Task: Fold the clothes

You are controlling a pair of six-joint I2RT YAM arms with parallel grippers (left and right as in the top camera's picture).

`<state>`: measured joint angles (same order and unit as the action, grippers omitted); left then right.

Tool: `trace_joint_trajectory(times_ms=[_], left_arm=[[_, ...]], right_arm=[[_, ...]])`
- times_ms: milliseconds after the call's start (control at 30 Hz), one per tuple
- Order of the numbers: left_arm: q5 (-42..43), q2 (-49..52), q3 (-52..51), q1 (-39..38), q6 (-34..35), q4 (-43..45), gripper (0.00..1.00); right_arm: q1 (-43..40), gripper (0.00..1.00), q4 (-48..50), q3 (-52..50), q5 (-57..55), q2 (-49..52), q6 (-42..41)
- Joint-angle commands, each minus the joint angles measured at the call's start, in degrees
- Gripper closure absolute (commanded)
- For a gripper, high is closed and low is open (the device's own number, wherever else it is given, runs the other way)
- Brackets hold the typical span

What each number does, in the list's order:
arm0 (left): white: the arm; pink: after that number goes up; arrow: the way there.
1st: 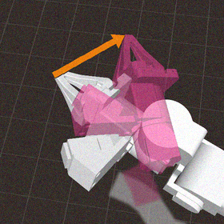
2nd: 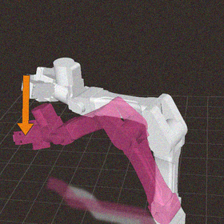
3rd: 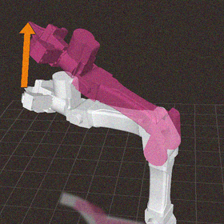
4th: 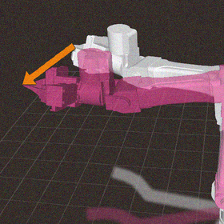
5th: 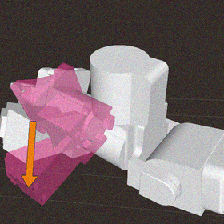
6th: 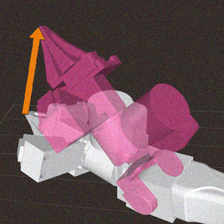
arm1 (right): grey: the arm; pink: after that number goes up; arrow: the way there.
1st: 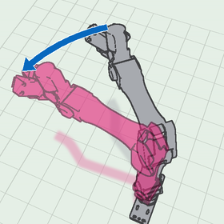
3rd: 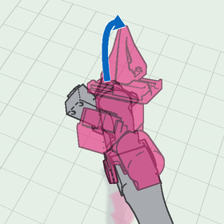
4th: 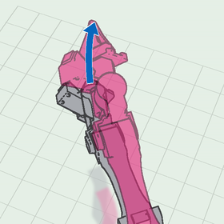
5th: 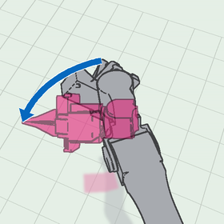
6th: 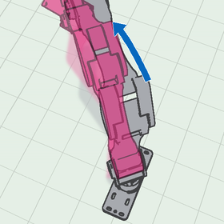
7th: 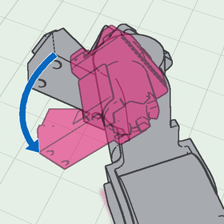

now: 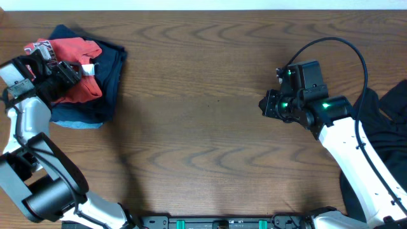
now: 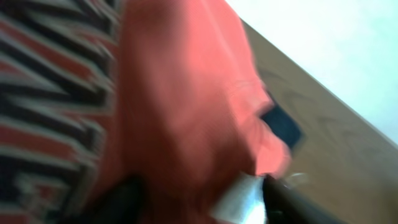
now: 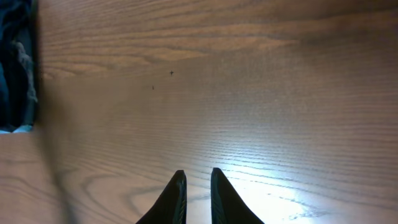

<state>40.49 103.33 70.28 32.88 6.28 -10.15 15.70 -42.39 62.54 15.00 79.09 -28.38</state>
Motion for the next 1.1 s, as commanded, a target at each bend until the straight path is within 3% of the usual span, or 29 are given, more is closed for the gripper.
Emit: trace_joint_trajectory(times_ms=[0,100,233,333,433,500,533,600,800,833,1067], left_arm=[[8.0,-5.2,1.4,-1.3,-1.2,-6.5,0.28],[6.8,-11.8,2.3,-4.5,-9.1,-17.1,0.23],[-4.8,-22.2,4.6,-12.5,-15.6,-32.1,0.2],[-16.5,-30.4,5.1,-21.8,-16.5,-39.4,0.19],[-23.1,-36.4,5.1,-31.0,-15.2,-43.2,0.18],[-25.7,-39.4,5.1,-36.2,-14.3,-44.8,0.06],[-26.9,-40.8,5.1,-38.9,-13.7,-45.6,0.0],[-29.8,-42.9,5.1,-43.1,-13.1,-47.3,0.02],[-38.8,-45.1,5.0,-47.0,-10.4,-55.2,0.02],[-38.8,-45.0,5.0,-47.0,-10.4,-56.2,0.02],[-38.2,-44.2,4.9,-47.0,-10.5,-57.2,0.02]], right_arm=[[-0.2,0.87,0.2,0.3,-2.2,-3.4,3.8],[0.3,0.87,0.1,1.1,-4.8,-8.0,4.9],[2.4,0.87,-0.4,2.0,-9.7,-16.0,5.3],[3.9,0.84,-1.5,2.0,-10.5,-21.5,5.3],[4.8,0.82,-4.2,2.0,-10.5,-24.7,5.9],[5.0,0.78,-5.9,2.0,-10.3,-25.7,8.2],[5.0,0.75,-6.8,2.0,-10.0,-26.3,9.7],[5.0,0.67,-8.0,2.0,-9.5,-27.3,13.0],[5.0,0.19,-9.0,2.0,-8.7,-32.6,15.8],[5.0,0.01,-9.1,2.0,-8.8,-33.3,15.8],[5.0,0.01,-10.6,1.9,-8.7,-35.1,15.8]])
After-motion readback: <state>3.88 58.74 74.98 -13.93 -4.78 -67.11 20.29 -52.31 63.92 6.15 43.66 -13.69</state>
